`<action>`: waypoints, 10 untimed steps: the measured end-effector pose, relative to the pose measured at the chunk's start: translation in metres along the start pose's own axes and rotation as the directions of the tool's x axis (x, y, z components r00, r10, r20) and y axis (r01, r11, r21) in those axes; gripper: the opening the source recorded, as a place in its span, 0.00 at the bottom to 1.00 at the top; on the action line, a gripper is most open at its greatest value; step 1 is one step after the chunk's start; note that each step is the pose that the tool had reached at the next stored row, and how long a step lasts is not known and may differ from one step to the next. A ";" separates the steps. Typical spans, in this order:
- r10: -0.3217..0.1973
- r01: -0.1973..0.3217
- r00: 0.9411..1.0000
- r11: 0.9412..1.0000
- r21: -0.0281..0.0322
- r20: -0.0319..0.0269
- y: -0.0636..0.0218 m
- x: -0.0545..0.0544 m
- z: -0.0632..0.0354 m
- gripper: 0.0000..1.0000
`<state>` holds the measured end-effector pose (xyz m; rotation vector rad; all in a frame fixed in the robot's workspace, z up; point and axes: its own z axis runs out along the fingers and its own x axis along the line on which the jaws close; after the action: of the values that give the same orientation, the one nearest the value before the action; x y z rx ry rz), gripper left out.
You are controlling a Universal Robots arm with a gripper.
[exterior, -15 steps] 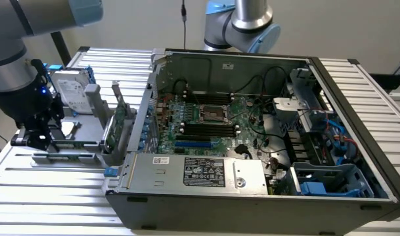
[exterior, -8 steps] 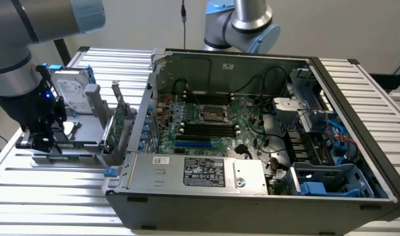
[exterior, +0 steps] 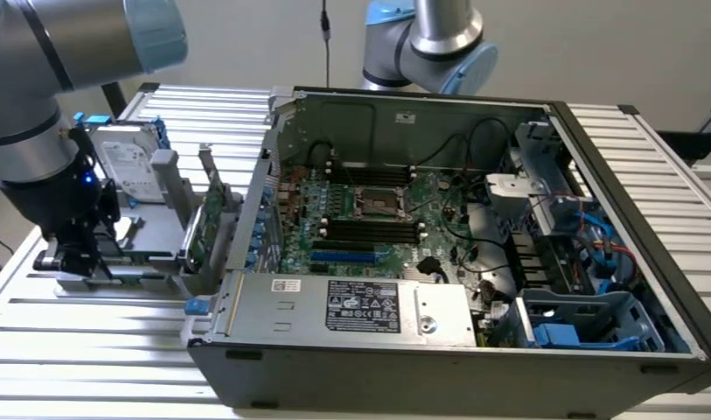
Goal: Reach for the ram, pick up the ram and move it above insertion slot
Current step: 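Pick up the ram and move it above insertion slot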
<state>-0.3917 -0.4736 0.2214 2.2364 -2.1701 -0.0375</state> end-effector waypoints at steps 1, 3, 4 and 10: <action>0.000 0.000 1.000 1.000 0.000 0.000 0.0003 0.000 0.0018 0.42; 0.000 0.000 1.000 1.000 0.000 0.000 0.0006 0.000 0.0055 0.42; 0.000 0.000 1.000 1.000 0.000 0.000 0.0005 0.000 0.0073 0.42; 0.000 0.000 1.000 1.000 0.000 0.000 0.0002 -0.001 0.0181 0.42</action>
<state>-0.3926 -0.4730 0.2033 2.2365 -2.1699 -0.0374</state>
